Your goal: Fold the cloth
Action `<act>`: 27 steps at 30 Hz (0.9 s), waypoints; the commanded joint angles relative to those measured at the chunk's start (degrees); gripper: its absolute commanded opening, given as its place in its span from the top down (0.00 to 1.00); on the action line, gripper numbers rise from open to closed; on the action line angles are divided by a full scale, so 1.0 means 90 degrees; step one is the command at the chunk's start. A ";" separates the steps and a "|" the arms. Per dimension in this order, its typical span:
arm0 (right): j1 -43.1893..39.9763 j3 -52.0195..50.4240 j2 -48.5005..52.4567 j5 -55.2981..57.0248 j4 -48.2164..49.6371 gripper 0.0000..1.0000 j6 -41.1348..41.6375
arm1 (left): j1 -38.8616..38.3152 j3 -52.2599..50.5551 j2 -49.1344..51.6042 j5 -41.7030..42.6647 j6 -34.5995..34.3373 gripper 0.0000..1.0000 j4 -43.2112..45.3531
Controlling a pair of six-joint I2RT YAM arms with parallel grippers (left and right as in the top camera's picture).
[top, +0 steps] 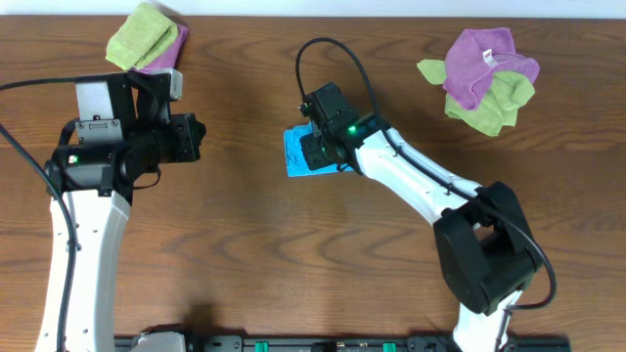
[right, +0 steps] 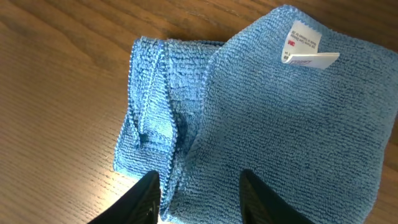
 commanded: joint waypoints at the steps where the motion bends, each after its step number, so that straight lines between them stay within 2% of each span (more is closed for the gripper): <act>1: 0.0061 0.0049 0.0044 0.0284 0.0022 0.60 -0.0083 | 0.0027 -0.0044 0.0029 0.0010 0.0114 0.94 -0.0002; 13: 0.0078 0.0039 0.0291 0.0321 0.0100 0.62 -0.0080 | 0.0027 -0.0044 0.0029 0.0010 0.0114 0.94 0.0007; 16: 0.0078 0.0039 0.0301 0.0321 0.0148 0.71 -0.0080 | 0.0027 -0.0044 0.0029 0.0010 0.0114 0.94 0.0027; 21: 0.0078 0.0039 0.0352 0.0311 0.0221 0.99 -0.0073 | 0.0027 -0.0044 0.0029 0.0012 0.0114 0.94 0.0049; 27: 0.0192 0.0151 0.0350 -0.0384 0.0396 0.99 -0.0053 | 0.0027 -0.0044 0.0029 0.0012 0.0114 0.94 0.0049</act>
